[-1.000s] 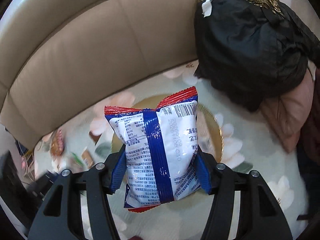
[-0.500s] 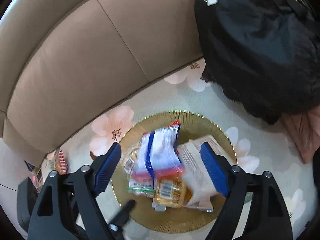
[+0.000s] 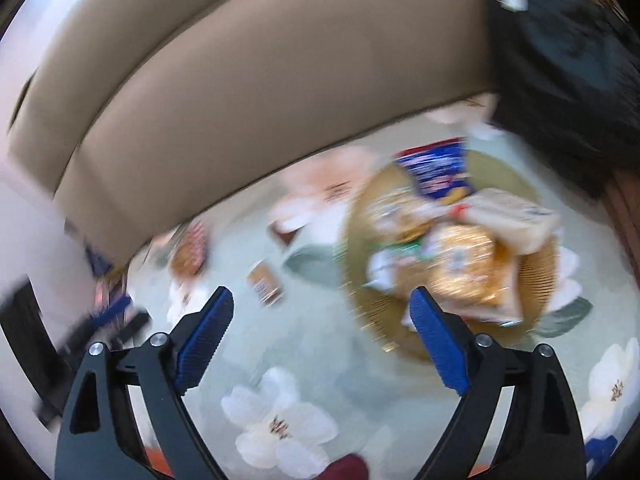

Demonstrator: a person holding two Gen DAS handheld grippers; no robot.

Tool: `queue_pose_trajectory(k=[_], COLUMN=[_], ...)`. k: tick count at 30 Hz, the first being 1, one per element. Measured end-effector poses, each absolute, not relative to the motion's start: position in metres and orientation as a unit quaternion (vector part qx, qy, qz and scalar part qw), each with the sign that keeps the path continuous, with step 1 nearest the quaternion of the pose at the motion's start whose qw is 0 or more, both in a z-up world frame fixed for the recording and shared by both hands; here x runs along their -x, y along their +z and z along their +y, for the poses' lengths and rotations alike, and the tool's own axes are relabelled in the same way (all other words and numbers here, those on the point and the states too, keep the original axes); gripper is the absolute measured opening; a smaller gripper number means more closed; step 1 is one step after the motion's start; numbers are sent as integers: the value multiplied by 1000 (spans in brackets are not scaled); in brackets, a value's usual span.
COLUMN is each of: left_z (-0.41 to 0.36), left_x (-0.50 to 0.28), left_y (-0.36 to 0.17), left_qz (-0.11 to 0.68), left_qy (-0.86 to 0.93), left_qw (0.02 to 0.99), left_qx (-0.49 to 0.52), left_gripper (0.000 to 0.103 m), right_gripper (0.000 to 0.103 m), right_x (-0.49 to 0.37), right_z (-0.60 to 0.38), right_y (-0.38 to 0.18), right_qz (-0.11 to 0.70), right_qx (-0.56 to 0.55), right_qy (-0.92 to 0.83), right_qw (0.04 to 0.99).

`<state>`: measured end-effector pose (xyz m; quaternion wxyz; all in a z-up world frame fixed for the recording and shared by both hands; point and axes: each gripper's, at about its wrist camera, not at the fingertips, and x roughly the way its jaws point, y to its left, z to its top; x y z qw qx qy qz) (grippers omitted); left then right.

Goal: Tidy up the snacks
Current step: 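Carry both items over the amber bowl and open both tools to release, then move both tools back toward the last two snacks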

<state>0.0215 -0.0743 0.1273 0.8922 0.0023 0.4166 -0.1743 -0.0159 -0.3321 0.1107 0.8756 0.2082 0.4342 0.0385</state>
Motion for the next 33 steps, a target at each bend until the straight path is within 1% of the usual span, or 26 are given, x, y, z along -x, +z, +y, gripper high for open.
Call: queue_pose_trajectory(k=[3,6,9,11,12,14,17,19,20,26,33], left_z=[-27,7,30,44,47,49,46,42,39,29,19], left_x=[-4,10,14,9,8,1,-1,-1,-1,-2,-1], left_y=[130,116,86,58,50,39,37,36,34,30,27], left_qz=[416,415,427,454,463,475,476,475,475,483,489], left_qy=[-136,-100,-73,-36,-27,-23,-24,-26,-23,-22,-23], left_qw=[899,903,897,882,877,871,871,872,873,871,869], left_qx=[29,55,92,118,123,124,121,116,108,87,66], left_gripper=[76,77,78,78,78,78,78,83,83,83,83], right_gripper=[89,89,89,89,91,92,93,94,94,94,94], right_x=[26,32,40,40,41,39,34,32,30,24,26], right_z=[-274,-227,-197,-188,-188,-193,-204,-208,-208,-205,-199], right_y=[97,67,39,25,21,17,14,9,7,-7,-5], right_qz=[434,440,448,464,467,471,473,478,482,508,506], right_qx=[-158,-132,-83,-45,-40,-49,-74,-81,-83,-107,-91], right_qy=[70,99,97,84,80,74,69,63,63,81,80], right_qw=[884,883,885,881,880,878,876,872,870,851,854])
